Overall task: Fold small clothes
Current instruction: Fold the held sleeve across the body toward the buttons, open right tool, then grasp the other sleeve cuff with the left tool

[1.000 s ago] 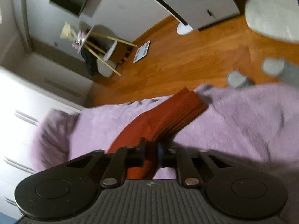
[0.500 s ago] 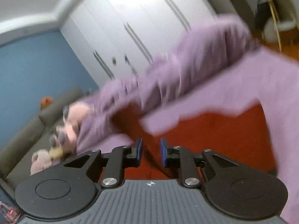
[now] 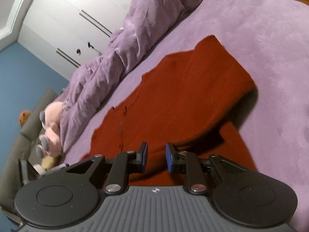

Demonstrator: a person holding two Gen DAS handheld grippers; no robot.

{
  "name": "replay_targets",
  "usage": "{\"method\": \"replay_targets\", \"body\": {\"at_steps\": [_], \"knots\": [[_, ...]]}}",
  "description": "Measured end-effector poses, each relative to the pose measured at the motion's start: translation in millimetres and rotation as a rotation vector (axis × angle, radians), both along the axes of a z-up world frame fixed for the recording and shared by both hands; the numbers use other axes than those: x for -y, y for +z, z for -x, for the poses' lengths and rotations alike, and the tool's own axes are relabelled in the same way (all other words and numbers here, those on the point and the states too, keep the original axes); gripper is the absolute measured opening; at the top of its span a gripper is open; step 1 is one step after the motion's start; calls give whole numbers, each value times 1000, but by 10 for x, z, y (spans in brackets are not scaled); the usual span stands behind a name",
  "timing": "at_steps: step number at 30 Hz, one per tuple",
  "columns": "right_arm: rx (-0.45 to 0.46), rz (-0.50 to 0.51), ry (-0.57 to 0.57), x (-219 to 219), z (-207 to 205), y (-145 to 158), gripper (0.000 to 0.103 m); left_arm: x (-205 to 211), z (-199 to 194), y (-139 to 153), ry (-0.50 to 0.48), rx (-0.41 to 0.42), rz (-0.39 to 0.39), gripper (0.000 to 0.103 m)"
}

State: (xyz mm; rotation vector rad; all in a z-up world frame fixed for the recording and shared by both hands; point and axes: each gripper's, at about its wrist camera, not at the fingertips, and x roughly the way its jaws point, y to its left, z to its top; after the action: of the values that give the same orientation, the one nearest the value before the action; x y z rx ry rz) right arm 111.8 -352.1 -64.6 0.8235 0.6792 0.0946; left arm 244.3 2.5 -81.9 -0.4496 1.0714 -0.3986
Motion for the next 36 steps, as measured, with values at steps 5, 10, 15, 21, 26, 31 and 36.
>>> {"method": "replay_targets", "body": {"at_steps": [5, 10, 15, 21, 26, 31, 36], "knots": [[-40, -70, 83, -122, -494, -68, 22, -67, 98, 62, -9, -9, -3, 87], [-230, -249, 268, -304, -611, -377, 22, -175, 154, 108, -26, -11, 20, 88], [-267, -199, 374, -450, -158, -378, 21, -126, 153, 14, -61, -40, 60, 88], [-159, -103, 298, -293, 86, -36, 44, -2, 154, -30, -61, -53, 110, 85], [-158, -116, 271, -270, 156, -47, 44, 48, 51, -122, -39, -84, 105, 68], [-159, -128, 254, -310, 161, -93, 44, -15, 86, -77, -16, -99, 75, 67], [-128, -117, 193, -205, 203, -99, 44, -7, 97, -99, -28, -109, 87, 70]]}}
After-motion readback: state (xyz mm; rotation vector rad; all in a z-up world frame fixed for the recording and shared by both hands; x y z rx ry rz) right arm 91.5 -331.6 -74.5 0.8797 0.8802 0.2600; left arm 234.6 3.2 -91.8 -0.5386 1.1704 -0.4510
